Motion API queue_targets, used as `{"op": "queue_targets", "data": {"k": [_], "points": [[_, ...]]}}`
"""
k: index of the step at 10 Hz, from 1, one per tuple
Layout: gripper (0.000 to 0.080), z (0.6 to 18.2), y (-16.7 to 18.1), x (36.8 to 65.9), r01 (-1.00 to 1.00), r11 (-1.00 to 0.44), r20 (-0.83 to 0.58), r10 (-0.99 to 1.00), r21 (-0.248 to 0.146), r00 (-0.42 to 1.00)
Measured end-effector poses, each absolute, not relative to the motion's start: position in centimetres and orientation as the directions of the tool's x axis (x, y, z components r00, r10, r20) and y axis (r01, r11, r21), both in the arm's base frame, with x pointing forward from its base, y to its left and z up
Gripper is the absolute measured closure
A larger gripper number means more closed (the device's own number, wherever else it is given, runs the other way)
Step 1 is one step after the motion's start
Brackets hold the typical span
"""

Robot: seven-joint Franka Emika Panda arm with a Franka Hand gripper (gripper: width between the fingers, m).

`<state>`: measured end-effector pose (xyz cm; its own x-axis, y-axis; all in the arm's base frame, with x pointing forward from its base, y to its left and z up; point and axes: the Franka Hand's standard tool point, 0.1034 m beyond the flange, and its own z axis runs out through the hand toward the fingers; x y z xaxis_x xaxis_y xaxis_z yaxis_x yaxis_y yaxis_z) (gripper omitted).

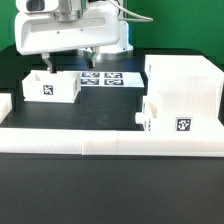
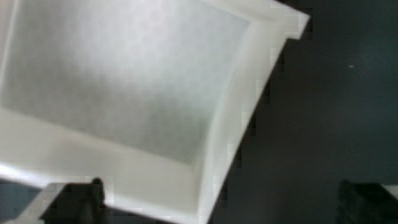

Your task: Assemble drawer

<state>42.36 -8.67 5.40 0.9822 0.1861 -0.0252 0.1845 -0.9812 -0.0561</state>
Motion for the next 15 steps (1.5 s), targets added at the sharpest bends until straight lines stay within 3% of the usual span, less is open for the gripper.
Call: {"op": "queue_targets", "data": {"k": [2,6,10,11,13,14,15], "points": [[0.015,4.2,-8.2,41.2,0.001,-0.999,-0.05,0.004,-0.047,0.999],[0.015,1.3,-7.6,40.5,0.012,-0.999,-0.042,0.013,-0.04,0.999],[0.015,0.5,-7.5,40.1,0.036,-0.999,-0.005,0.036,-0.026,0.999],[0.0239,0.5,-7.5,40.2,0.038,-0.999,-0.005,0.039,-0.026,0.999],[0.0559,0.5,-7.5,40.2,0.047,-0.999,-0.005,0.048,-0.026,0.999],[0.0559,0.5,-7.5,40.2,0.05,-0.998,-0.004,0.05,-0.026,0.999],[0.0728,0.5,-7.5,40.2,0.051,-0.998,-0.005,0.051,-0.026,0.999]]}}
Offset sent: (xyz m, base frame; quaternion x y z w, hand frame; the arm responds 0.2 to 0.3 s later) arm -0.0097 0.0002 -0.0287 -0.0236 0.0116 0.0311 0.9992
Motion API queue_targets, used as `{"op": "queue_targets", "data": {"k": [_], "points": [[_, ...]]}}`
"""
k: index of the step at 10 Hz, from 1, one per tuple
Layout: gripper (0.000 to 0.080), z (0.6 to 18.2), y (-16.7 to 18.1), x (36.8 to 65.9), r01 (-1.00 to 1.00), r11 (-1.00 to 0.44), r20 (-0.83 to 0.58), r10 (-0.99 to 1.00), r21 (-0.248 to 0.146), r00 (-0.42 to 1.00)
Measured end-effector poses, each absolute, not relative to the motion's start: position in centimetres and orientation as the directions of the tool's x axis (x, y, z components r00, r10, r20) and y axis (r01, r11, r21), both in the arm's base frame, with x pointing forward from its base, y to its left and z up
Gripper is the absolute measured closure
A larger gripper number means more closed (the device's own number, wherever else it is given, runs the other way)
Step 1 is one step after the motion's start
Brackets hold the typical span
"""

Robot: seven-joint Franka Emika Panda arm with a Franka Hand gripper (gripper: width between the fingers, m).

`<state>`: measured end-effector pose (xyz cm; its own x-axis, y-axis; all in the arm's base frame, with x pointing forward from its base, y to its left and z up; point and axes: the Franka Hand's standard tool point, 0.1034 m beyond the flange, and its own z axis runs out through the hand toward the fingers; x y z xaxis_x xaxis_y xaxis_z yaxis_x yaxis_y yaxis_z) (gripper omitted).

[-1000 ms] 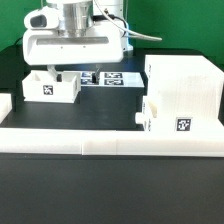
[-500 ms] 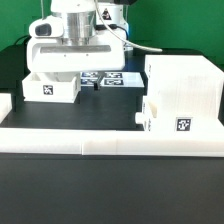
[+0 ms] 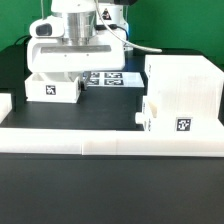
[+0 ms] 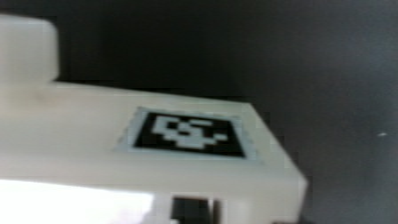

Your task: Assemble drawer

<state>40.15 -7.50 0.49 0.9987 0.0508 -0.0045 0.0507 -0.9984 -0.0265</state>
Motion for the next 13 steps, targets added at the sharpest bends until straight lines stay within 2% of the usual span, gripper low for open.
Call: {"op": "queue_targets", "data": {"k": [1,7,9,11,12,13], "points": [[0.0758,0.5,-7.5,40.2,0.053,-0.998,-0.004,0.053,-0.026,0.999],[0.0758,0.7,-7.0,40.4,0.078,-0.997,-0.007,0.078,-0.029,0.997],[0.0757,2.8,-4.1,43.3,0.174,-0.984,-0.021,0.175,-0.038,0.984],[0.0757,5.0,-2.7,46.5,0.21,-0.977,-0.008,0.211,-0.046,0.977],[0.0757,5.7,-2.2,47.8,0.237,-0.97,0.002,0.237,-0.048,0.971],[0.0757,5.7,-2.2,47.8,0.255,-0.966,0.007,0.255,-0.046,0.967]]}}
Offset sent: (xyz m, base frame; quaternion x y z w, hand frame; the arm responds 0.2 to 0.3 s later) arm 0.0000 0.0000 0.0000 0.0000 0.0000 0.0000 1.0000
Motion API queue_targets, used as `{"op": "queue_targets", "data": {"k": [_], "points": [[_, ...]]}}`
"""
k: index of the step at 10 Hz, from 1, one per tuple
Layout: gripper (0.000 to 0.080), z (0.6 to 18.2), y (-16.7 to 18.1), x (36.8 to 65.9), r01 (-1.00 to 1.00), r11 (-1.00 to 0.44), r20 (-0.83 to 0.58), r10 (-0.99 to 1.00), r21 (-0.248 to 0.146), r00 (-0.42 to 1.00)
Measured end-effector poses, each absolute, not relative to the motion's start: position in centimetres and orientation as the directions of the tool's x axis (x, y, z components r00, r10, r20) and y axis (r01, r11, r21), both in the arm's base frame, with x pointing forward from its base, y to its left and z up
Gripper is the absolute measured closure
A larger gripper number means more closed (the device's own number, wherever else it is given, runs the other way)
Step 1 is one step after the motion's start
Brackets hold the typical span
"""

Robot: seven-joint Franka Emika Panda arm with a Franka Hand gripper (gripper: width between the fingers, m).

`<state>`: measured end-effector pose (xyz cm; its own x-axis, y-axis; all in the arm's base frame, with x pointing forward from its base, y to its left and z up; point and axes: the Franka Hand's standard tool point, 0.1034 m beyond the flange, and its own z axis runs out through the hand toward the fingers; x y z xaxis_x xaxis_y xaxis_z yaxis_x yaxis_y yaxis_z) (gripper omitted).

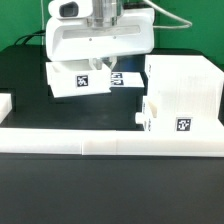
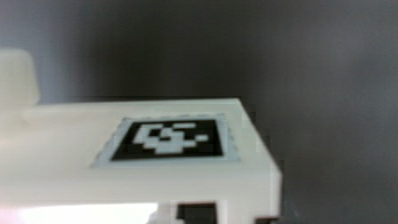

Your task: Assemble drawer

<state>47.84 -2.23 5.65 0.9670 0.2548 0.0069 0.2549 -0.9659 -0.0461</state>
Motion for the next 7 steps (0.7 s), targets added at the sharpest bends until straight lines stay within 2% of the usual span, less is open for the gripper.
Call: {"op": "queue_targets", "data": {"k": [2,4,7], "points": [[0.0757,5.6,-2.2,47.8,0.26,-0.965,0.005,0.26,-0.047,0.966],[0.0757,5.1,-2.5,47.7,0.524,-0.851,0.01,0.524,-0.048,0.852],[0.0757,6.0,-2.3,51.0,0.777,-0.624,-0.016,0.781,-0.08,0.625]]}}
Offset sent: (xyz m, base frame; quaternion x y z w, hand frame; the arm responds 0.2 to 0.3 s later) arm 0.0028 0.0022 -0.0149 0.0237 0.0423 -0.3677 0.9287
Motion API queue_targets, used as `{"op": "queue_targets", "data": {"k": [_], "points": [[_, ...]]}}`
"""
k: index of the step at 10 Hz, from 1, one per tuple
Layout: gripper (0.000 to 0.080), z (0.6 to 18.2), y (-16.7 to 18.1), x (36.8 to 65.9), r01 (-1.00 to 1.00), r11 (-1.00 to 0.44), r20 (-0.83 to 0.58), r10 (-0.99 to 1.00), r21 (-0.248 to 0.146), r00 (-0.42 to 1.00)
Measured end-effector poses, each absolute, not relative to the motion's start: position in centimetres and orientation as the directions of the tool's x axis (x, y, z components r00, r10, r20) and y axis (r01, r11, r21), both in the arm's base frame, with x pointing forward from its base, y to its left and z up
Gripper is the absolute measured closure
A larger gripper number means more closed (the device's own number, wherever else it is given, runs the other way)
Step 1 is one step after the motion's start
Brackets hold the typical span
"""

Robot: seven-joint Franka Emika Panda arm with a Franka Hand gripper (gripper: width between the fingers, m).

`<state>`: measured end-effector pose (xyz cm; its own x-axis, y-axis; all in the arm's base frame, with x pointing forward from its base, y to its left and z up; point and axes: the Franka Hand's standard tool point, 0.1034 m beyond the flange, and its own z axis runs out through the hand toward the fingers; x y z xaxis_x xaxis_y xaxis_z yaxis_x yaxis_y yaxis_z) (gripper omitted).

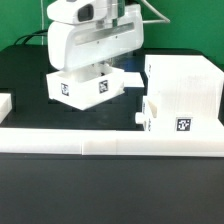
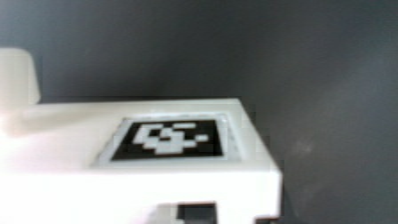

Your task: Assemble drawer

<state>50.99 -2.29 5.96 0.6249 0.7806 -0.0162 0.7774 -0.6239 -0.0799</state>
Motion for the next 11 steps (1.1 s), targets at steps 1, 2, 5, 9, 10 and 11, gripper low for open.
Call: {"op": "queue_targets", "data": {"k": [1,2,5,9,10,11], "points": [[0.0757,5.78,-2.47,50.83,0.826,-0.558,-0.012,0.829,-0.08,0.559],[0.0757,5.71,-2.55,50.74,0.86,-0.504,-0.009,0.863,-0.082,0.505],[0.0757,5.26,-2.76,50.78,0.969,-0.238,0.011,0.971,-0.068,0.239],[0.0757,5.05,-2.99,51.06,0.998,0.028,-0.005,1.0,-0.062,-0.028],[0.0757,5.04,-2.96,51.28,0.999,0.033,-0.005,0.999,-0.042,-0.033],[0.0757,5.09,-2.88,51.38,0.998,0.041,-0.007,0.999,-0.04,-0.041]]}}
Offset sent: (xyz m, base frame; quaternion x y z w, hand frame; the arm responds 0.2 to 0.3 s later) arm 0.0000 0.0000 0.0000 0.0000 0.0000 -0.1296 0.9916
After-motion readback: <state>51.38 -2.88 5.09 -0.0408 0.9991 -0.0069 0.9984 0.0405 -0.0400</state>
